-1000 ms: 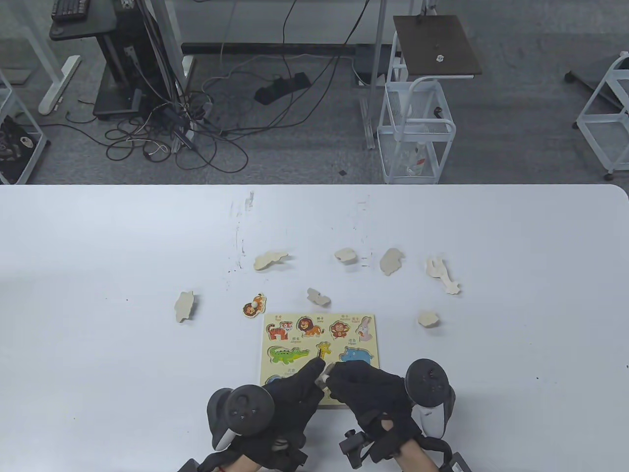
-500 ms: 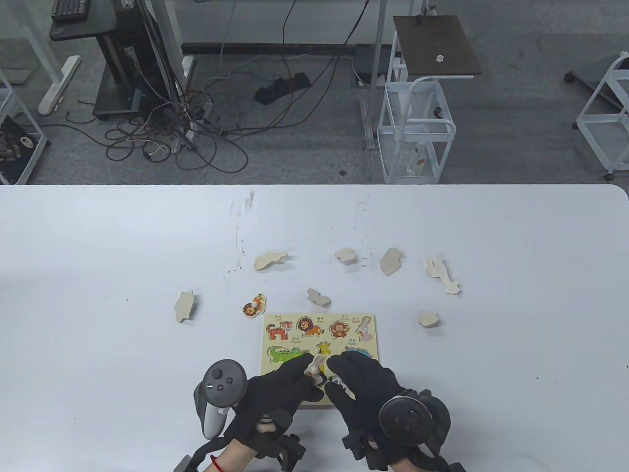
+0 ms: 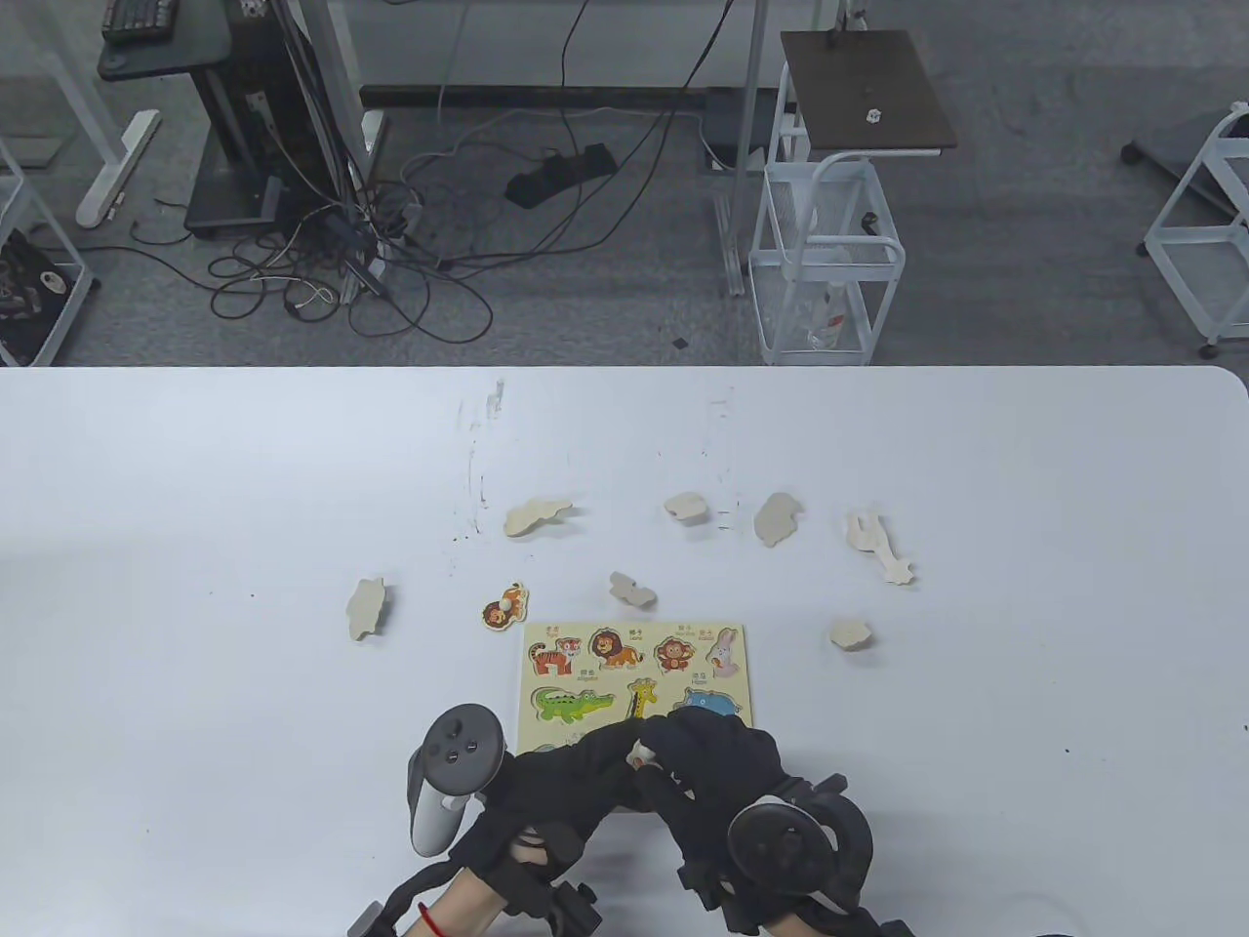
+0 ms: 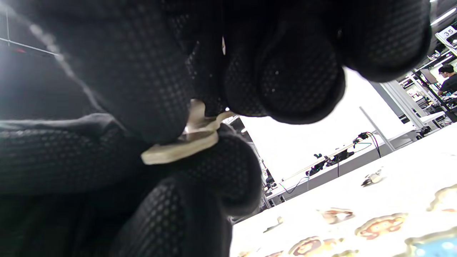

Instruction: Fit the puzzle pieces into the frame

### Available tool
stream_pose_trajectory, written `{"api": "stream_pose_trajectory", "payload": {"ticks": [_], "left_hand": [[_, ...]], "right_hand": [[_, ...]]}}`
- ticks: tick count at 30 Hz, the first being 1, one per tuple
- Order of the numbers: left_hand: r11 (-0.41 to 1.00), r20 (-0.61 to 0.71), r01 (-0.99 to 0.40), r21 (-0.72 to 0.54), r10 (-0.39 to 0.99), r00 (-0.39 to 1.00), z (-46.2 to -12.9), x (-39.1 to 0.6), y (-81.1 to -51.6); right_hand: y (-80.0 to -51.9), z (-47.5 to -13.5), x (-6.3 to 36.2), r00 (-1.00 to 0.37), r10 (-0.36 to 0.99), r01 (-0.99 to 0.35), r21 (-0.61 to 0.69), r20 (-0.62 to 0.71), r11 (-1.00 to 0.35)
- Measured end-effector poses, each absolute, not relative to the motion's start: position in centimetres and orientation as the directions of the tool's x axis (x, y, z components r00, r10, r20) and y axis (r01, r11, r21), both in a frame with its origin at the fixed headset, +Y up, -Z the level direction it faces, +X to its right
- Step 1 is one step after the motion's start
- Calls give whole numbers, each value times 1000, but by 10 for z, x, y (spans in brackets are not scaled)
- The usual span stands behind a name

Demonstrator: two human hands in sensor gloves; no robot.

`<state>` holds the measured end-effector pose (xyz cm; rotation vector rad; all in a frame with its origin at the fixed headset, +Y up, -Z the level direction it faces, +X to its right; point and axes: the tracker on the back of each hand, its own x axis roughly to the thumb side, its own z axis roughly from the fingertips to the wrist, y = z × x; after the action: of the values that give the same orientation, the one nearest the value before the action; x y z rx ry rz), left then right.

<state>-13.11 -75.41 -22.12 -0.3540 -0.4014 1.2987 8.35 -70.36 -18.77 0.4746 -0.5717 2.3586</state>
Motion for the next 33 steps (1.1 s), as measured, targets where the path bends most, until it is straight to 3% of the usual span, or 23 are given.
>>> {"api": "stream_pose_trajectory", "payload": {"ticks": [7, 10, 16, 22, 24, 26, 29, 33], "left_hand": [[316, 139, -815, -486, 948, 285, -220, -129, -750], [422, 200, -794, -438, 906, 372, -221, -131, -746], [627, 327, -752, -203, 767, 551, -218, -151, -730], [811, 355, -585, -6, 548, 757, -213, -160, -724], [839, 369, -544, 28, 497, 785, -212, -162, -722], [844, 385, -535, 32, 484, 786, -212, -163, -722], [792, 381, -608, -62, 581, 719, -212, -160, -728], [819, 379, -570, -70, 550, 744, -214, -157, -731]], "right_hand": [[-704, -189, 84, -698, 517, -683, -244, 496, -688], [-703, -189, 84, -708, 495, -668, -251, 504, -700], [-694, -193, 97, -740, 484, -644, -284, 468, -710], [-672, -212, 110, -879, 303, -427, -327, 367, -843], [-666, -222, 111, -885, 306, -417, -304, 352, -856], [-664, -233, 109, -890, 299, -397, -262, 344, -880], [-665, -252, 103, -922, 224, -300, -219, 315, -928], [-674, -275, 95, -954, 134, -190, -194, 267, -963]]}}
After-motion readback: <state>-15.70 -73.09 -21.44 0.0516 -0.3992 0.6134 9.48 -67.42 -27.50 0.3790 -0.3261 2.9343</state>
